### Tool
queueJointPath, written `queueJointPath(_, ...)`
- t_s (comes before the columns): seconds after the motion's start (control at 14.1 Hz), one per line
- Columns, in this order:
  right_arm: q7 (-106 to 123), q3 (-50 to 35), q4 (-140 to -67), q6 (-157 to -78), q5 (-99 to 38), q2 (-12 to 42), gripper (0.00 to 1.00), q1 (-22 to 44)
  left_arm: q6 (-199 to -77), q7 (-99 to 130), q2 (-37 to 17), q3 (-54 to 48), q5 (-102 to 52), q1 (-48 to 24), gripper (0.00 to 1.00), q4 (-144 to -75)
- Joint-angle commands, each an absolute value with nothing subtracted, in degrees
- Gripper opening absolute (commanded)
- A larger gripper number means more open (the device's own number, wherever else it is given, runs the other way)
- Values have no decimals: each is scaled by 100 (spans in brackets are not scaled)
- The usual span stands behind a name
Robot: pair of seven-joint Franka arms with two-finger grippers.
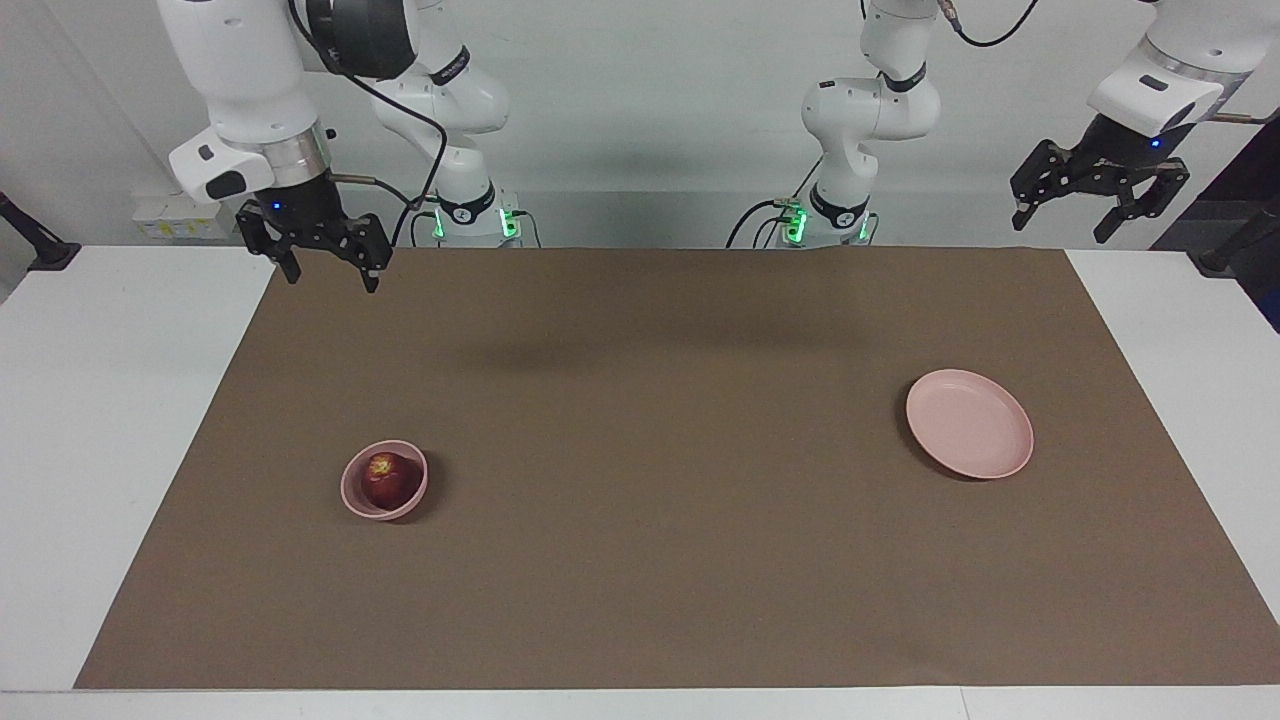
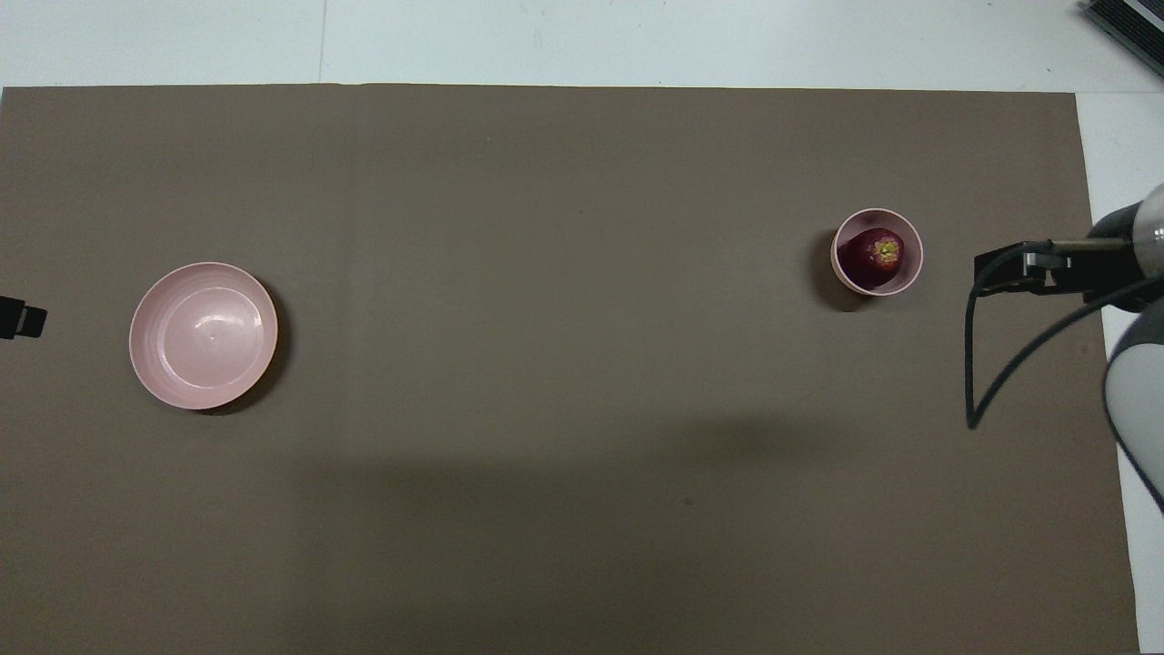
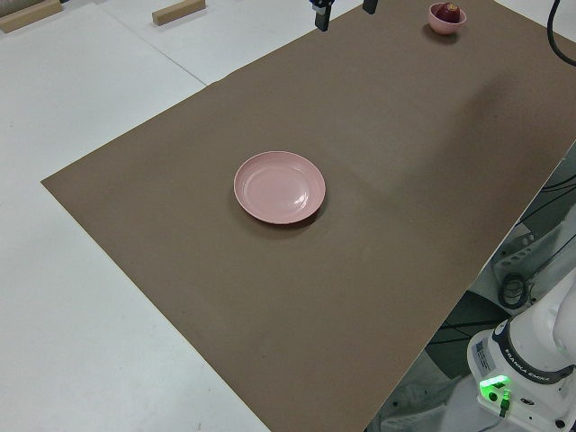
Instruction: Move apple from plate to bowl
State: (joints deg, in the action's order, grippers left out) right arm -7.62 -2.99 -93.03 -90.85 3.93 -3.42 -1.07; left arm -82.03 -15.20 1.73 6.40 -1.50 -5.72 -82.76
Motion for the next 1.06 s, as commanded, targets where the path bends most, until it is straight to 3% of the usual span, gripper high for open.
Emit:
queueJointPath(0.0, -598, -246, -8818, -8353, -148, -256, 100, -228, -8103, -1512, 220, 694, -202, -615, 100, -8235)
queueJointPath(0.99, -510, -229, -8684, -8253, -62, -158, 100, -237, -8103, -1512, 220, 694, -202, -606, 100, -8235)
